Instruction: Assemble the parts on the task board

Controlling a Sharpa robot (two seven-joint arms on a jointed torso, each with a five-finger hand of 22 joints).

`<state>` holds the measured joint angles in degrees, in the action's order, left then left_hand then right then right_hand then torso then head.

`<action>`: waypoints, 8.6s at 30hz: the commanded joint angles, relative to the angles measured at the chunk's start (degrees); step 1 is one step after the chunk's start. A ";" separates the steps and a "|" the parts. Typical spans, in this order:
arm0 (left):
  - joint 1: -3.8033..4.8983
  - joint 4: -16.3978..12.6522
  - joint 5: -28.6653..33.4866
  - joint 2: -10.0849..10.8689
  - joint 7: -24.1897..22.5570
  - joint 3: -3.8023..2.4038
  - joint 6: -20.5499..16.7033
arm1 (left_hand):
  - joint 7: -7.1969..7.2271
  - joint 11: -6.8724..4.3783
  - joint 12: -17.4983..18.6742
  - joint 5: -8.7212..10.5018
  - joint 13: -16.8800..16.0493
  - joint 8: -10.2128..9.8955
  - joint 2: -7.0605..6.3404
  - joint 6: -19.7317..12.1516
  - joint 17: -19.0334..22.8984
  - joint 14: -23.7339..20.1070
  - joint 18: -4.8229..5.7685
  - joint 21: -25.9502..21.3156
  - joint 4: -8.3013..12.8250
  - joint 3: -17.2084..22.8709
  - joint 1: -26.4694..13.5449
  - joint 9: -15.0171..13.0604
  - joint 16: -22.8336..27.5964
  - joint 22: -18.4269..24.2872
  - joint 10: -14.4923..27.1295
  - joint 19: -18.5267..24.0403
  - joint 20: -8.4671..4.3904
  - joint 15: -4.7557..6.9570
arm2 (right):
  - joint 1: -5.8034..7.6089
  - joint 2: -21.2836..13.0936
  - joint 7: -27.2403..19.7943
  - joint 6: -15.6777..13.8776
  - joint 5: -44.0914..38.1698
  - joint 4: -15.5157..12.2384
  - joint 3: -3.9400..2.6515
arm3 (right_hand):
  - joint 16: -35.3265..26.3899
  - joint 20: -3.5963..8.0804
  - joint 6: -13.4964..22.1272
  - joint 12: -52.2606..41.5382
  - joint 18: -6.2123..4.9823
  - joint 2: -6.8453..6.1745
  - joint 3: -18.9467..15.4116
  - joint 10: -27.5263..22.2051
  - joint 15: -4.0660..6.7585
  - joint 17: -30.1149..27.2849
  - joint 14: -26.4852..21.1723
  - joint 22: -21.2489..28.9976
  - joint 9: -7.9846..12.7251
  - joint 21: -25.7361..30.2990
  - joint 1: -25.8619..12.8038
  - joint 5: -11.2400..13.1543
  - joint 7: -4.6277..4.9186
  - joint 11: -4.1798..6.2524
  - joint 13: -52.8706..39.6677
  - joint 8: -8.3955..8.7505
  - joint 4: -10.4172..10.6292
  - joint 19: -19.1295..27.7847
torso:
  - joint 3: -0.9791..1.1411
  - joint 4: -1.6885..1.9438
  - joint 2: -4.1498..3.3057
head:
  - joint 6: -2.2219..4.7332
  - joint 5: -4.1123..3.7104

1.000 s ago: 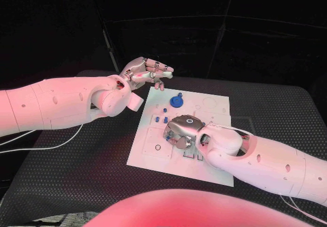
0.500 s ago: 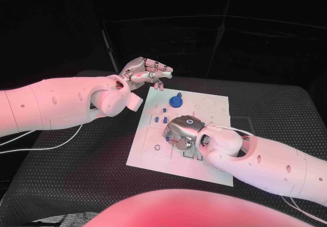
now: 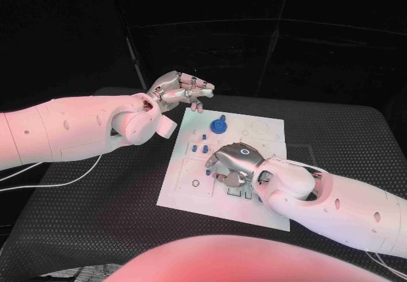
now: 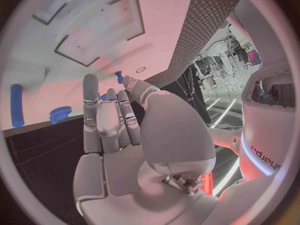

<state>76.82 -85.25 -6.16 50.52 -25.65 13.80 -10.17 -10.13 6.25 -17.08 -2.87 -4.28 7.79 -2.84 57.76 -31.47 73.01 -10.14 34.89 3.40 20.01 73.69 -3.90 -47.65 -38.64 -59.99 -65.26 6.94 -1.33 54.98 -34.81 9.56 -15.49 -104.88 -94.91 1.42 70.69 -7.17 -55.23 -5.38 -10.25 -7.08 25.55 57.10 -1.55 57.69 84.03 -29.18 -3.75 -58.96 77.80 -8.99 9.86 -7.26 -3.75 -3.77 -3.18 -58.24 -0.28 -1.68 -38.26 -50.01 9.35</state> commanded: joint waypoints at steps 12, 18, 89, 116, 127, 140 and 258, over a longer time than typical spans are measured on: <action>0.09 0.13 0.29 -0.05 -0.20 -0.04 1.00 | -0.37 0.11 -0.12 0.03 0.06 -0.37 -0.06 -0.20 0.09 -0.51 -0.33 -0.20 -0.07 -0.38 -0.41 0.10 0.19 0.05 0.45 0.18 0.23 -0.03 | 0.80 -12.92 2.66 -2.80 6.56 -6.63 -3.61 | 0.73 0.31 -0.90 -3.08 -0.38 -0.39 -1.05 2.65 0.09 0.39 0.63 0.07 -0.25 0.05 -0.89 -0.21 0.06 0.78 -0.05 -0.32 0.99 -0.61 | -0.07 0.08 0.13 | 0.01 -3.10; 0.09 0.07 0.29 -0.02 -0.24 -0.04 1.12 | -0.37 0.12 -0.12 0.03 0.06 -0.38 0.00 -0.22 0.12 -0.55 -0.33 -0.27 -0.08 -0.41 -0.35 0.10 0.22 0.11 0.51 0.19 0.25 -0.05 | 1.08 -15.22 3.70 -2.72 7.27 -5.31 -4.50 | 1.34 0.29 -1.04 -3.36 -0.18 -0.27 -0.95 2.97 0.20 1.30 0.83 -1.03 -0.27 -0.55 -0.75 -0.22 0.07 0.86 -0.05 -0.36 1.03 -1.28 | -0.05 0.06 -0.02 | 0.01 -3.83; 0.09 0.89 0.29 -0.18 0.27 -0.04 2.03 | -0.40 0.15 -0.15 0.03 0.05 -0.38 0.09 -0.24 0.16 -0.62 -0.32 -0.39 -0.11 -0.48 -0.29 0.09 0.26 0.21 0.57 0.19 0.27 -0.07 | 1.13 -12.41 4.34 -4.21 6.05 -3.16 -4.79 | 3.68 2.14 -8.70 -8.16 0.43 4.92 1.06 11.72 2.74 3.14 1.45 -4.47 -1.89 -2.53 1.90 3.13 -2.38 3.90 -0.75 -4.90 2.63 -4.63 | -0.02 0.01 0.14 | 0.01 -3.27; 0.09 1.79 0.29 -1.12 0.09 -0.04 2.05 | -0.39 0.15 -0.19 0.03 0.04 -0.35 0.17 -0.21 0.20 -0.67 -0.33 -0.52 -0.12 -0.57 -0.20 0.07 0.28 0.31 0.61 0.18 0.29 -0.08 | 1.07 1.27 -1.76 -1.56 10.15 -4.86 -3.91 | 3.87 2.11 -7.99 -7.48 0.48 4.38 0.83 11.08 2.54 3.20 1.43 -4.27 -1.73 -2.45 1.62 2.83 -1.99 3.56 -0.55 -4.63 2.54 -4.57 | -0.08 0.19 -0.15 | 0.01 -0.64; 0.10 1.86 0.29 -1.46 0.10 -0.05 2.05 | -0.39 0.15 -0.19 0.03 0.04 -0.35 0.17 -0.21 0.20 -0.67 -0.33 -0.52 -0.12 -0.57 -0.20 0.07 0.28 0.31 0.61 0.18 0.29 -0.08 | 1.04 5.26 -1.58 4.30 9.16 -0.23 -1.18 | 3.71 2.04 -7.63 -7.16 0.45 4.33 0.79 10.70 2.42 2.83 1.35 -3.99 -1.64 -2.29 1.51 2.82 -1.83 3.39 -0.44 -4.44 2.56 -4.40 | 0.03 0.12 -0.05 | 0.01 0.48; 0.10 2.02 0.29 -1.70 0.21 -0.05 2.02 | -0.42 0.16 -0.21 0.04 0.04 -0.36 0.13 -0.26 0.23 -0.71 -0.33 -0.60 -0.10 -0.67 -0.15 0.08 0.30 0.38 0.66 0.17 0.30 -0.09 | 0.98 6.14 0.61 7.33 5.39 0.88 -0.61 | 3.68 1.99 -7.62 -7.07 0.43 4.06 0.71 10.70 2.38 2.72 1.30 -3.91 -1.62 -2.24 1.70 2.74 -1.83 3.40 -0.43 -4.44 2.23 -4.31 | 0.00 0.06 -0.05 | 0.01 0.75; 0.09 1.70 0.29 -0.89 0.68 -0.04 2.38 | -0.67 0.35 -0.25 0.03 0.03 -0.54 0.13 -0.65 0.33 -0.82 -0.31 -0.89 -0.14 -1.03 -0.05 0.11 0.33 0.64 0.98 0.10 0.38 -0.22 | -5.62 -25.40 21.43 -5.01 19.64 -15.43 -3.34 | 16.56 4.00 -0.27 -68.51 2.74 2.74 -31.83 21.56 4.69 24.92 4.59 -17.56 -11.15 -9.54 -9.53 -6.54 -4.76 6.57 -63.83 -18.85 19.80 -13.25 | -0.90 -0.86 1.50 | 0.01 -7.67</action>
<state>76.82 -83.43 -6.12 49.59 -24.57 13.80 -8.28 -10.55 6.45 -17.08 -2.88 -4.29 7.56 -2.84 57.34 -31.23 72.39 -10.12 34.23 3.25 19.23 73.69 -3.85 -47.66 -38.07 -59.38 -65.26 6.94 -1.54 49.32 -60.35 28.77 -21.79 -81.85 -110.12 -1.91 87.07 -3.28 -55.68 -73.59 -8.43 -4.65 -5.93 78.42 3.00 74.94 84.03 -46.67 -14.85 -68.30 68.74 -15.36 5.20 -0.71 -67.53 -22.41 16.73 -71.18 -1.20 -2.45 -36.77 -49.99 1.64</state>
